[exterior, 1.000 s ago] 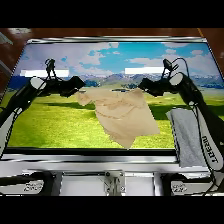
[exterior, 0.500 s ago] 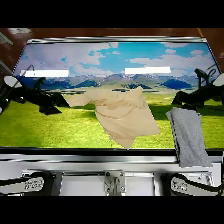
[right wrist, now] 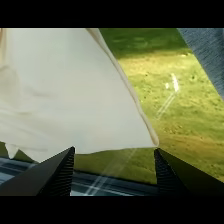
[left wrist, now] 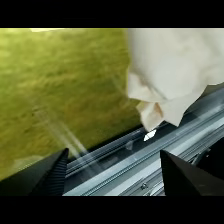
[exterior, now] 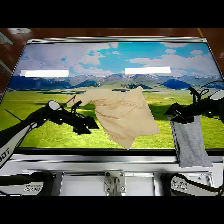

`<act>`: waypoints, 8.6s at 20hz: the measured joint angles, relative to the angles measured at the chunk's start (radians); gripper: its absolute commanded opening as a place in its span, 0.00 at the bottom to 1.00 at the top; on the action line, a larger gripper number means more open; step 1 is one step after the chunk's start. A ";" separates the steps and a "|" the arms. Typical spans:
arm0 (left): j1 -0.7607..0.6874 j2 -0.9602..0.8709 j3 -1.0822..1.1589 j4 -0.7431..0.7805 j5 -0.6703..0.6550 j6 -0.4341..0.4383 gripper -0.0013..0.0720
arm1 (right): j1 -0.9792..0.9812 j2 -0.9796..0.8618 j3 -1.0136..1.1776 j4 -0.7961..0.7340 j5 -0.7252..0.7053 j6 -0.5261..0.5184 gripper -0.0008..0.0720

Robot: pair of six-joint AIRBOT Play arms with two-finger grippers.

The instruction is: Fold the shirts.

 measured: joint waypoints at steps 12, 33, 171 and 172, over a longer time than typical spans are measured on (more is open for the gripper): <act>-0.087 -0.165 0.065 -0.249 0.147 0.093 0.39 | -0.002 0.000 -0.017 0.015 -0.019 -0.006 0.94; -0.087 -0.164 0.079 -0.266 -0.005 0.205 0.07 | 0.005 -0.111 -0.228 0.127 -0.163 -0.001 0.94; 0.391 0.708 0.518 0.072 0.224 0.123 0.06 | 0.549 0.250 0.635 -0.150 -0.141 0.152 0.09; 0.400 0.743 0.574 0.071 0.273 0.117 0.06 | 0.549 0.286 0.720 -0.203 -0.141 0.178 0.09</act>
